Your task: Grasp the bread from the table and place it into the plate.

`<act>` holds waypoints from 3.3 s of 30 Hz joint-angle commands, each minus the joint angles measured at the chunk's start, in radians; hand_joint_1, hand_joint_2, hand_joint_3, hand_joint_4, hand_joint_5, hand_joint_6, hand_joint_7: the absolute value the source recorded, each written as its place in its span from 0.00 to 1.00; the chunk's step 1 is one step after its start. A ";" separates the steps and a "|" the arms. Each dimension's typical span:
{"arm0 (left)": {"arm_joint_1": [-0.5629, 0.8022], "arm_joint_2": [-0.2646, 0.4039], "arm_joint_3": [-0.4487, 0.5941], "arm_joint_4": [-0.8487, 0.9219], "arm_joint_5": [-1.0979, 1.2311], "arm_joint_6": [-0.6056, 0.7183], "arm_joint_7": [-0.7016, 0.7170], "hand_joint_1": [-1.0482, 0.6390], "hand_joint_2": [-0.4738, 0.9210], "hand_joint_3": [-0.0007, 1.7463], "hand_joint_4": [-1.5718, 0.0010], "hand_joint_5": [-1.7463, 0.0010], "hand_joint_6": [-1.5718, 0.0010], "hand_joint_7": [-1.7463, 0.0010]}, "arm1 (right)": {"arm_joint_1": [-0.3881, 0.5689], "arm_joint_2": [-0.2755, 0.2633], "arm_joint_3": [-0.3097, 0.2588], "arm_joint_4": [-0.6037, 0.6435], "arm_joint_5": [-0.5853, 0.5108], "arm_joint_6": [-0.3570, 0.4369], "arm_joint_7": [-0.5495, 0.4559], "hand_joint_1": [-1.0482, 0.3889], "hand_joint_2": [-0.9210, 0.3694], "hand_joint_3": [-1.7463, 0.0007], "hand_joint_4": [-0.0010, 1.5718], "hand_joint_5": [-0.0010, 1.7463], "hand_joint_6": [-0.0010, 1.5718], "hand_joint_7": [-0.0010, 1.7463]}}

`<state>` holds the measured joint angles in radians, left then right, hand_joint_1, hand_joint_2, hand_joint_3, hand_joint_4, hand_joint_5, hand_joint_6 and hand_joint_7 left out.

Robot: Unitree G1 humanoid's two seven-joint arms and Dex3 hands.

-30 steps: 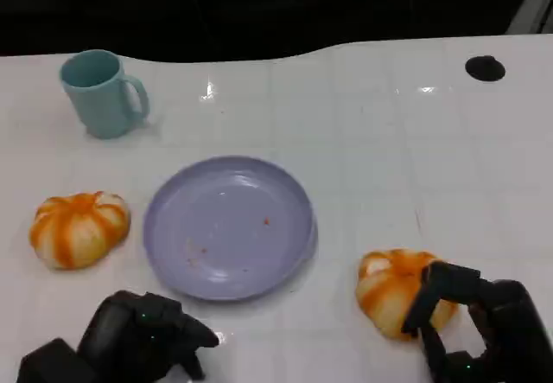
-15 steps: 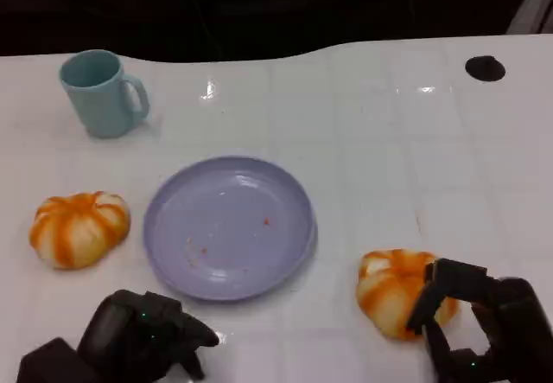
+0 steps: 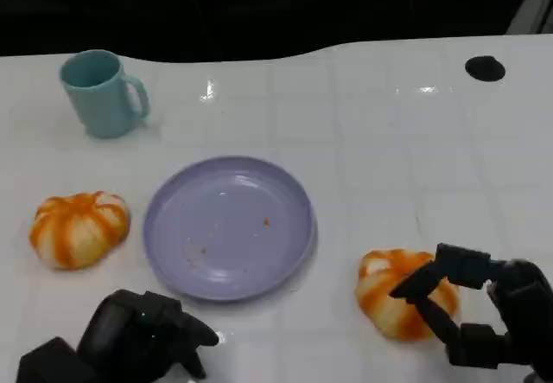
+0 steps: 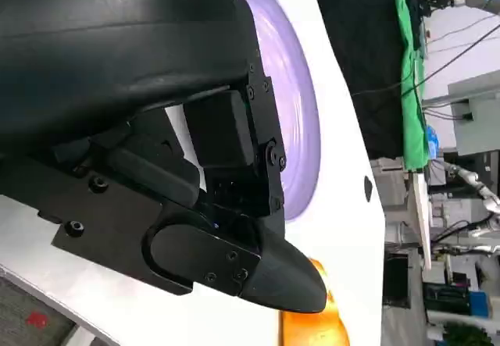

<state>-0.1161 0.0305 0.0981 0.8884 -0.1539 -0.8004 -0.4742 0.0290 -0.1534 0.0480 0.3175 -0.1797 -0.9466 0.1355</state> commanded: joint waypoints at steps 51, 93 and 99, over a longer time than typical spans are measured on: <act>-0.011 0.009 -0.002 0.004 0.017 0.010 0.027 0.00 1.00 0.05 0.17 0.41 0.01 0.84 | -0.186 -0.305 0.323 -0.154 -0.755 0.714 -0.030 0.32 0.03 1.00 0.04 0.05 0.12 0.00; -0.009 0.001 -0.010 0.008 0.019 0.011 0.028 0.00 1.00 0.05 0.17 0.42 0.02 0.84 | -0.407 -0.075 0.332 0.301 -0.461 0.369 -0.685 0.52 0.33 0.36 0.54 1.00 0.39 1.00; -0.005 0.002 -0.011 0.004 0.022 0.005 0.030 0.00 1.00 0.05 0.17 0.42 0.02 0.84 | -0.456 -0.009 0.331 0.323 -0.437 0.364 -0.646 0.55 0.40 0.29 0.55 1.00 0.41 1.00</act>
<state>-0.1319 0.0200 0.0878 0.8951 -0.1360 -0.7985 -0.4492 -0.3962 -0.1796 0.3855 0.6256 -0.6289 -0.5789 -0.5175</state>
